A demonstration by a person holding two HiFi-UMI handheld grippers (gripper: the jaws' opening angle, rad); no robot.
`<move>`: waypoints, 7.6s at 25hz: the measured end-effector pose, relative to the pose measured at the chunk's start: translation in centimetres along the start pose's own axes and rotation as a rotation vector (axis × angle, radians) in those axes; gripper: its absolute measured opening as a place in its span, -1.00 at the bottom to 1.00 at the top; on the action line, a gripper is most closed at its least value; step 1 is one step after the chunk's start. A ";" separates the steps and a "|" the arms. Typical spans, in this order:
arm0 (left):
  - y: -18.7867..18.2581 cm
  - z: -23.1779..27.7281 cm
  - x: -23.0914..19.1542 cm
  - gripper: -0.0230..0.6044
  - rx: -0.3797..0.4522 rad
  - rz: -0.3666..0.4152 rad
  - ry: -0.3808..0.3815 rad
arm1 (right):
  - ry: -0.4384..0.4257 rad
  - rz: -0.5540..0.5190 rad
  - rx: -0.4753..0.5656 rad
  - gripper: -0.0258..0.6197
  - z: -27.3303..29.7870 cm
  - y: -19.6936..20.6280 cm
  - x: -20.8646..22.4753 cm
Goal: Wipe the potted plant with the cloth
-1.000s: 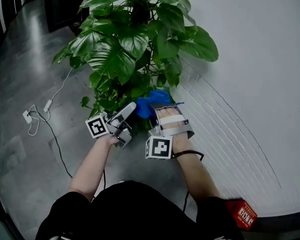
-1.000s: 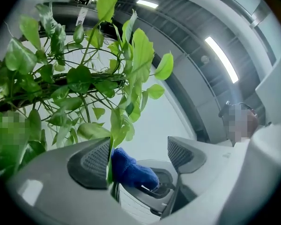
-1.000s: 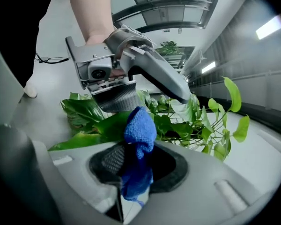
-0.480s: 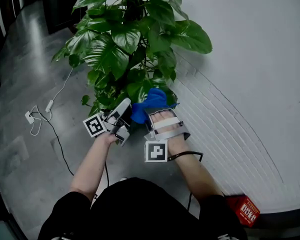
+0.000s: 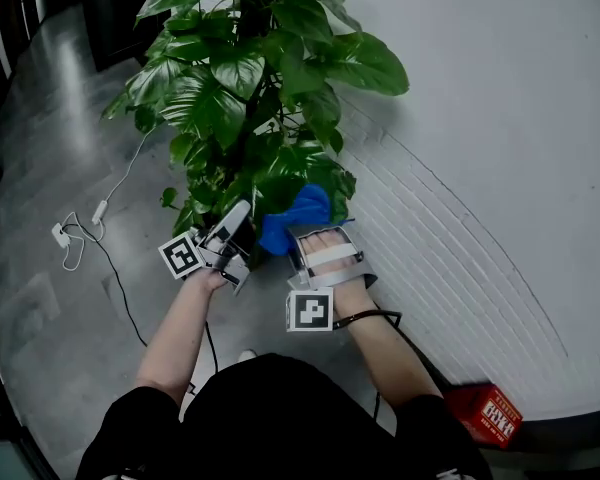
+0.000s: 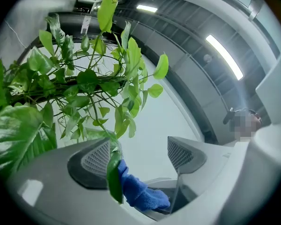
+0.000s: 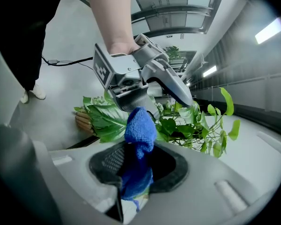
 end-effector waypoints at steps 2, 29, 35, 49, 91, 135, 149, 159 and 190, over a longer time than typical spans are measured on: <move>0.8 -0.6 0.2 0.27 -0.017 0.015 -0.023 | 0.007 0.017 0.001 -0.59 -0.7 0.3 -0.5; 5.6 -11.5 8.0 0.01 -0.255 0.668 -0.485 | -0.001 0.538 0.100 -0.59 -7.7 0.1 -9.4; 0.8 -14.6 7.6 -0.73 -0.202 0.748 -0.549 | 0.080 0.714 0.174 -0.59 -8.2 -3.6 -6.7; -16.0 -22.5 8.1 -0.91 -0.239 0.938 -0.503 | 0.164 0.871 0.183 -0.59 -1.4 -16.3 1.7; -22.9 1.6 -3.4 0.25 -0.366 0.501 0.142 | 0.711 0.741 0.049 -0.59 5.2 -6.6 33.0; -24.6 2.1 -0.9 0.52 -0.398 0.282 0.407 | 0.253 0.807 -0.161 -0.59 12.6 -11.3 18.1; -26.3 0.5 -4.3 0.05 -0.385 0.399 0.206 | 0.479 0.705 -0.106 -0.59 5.1 -11.3 29.6; -27.2 0.9 -5.4 0.14 -0.441 0.561 0.166 | 0.397 0.584 -0.080 -0.59 12.3 -13.4 32.1; -24.1 3.6 -5.0 -0.67 -0.416 0.811 0.128 | 0.224 0.818 0.109 -0.59 13.6 -15.2 24.8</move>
Point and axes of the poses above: the fingertips, and each gripper's own axes: z forward along the fingers, x to its right, y out of its underside, the point moved 6 cm from there along -z, backward along the fingers, and after that the axes turned 6 degrees about -y, right-handed, at the moved point
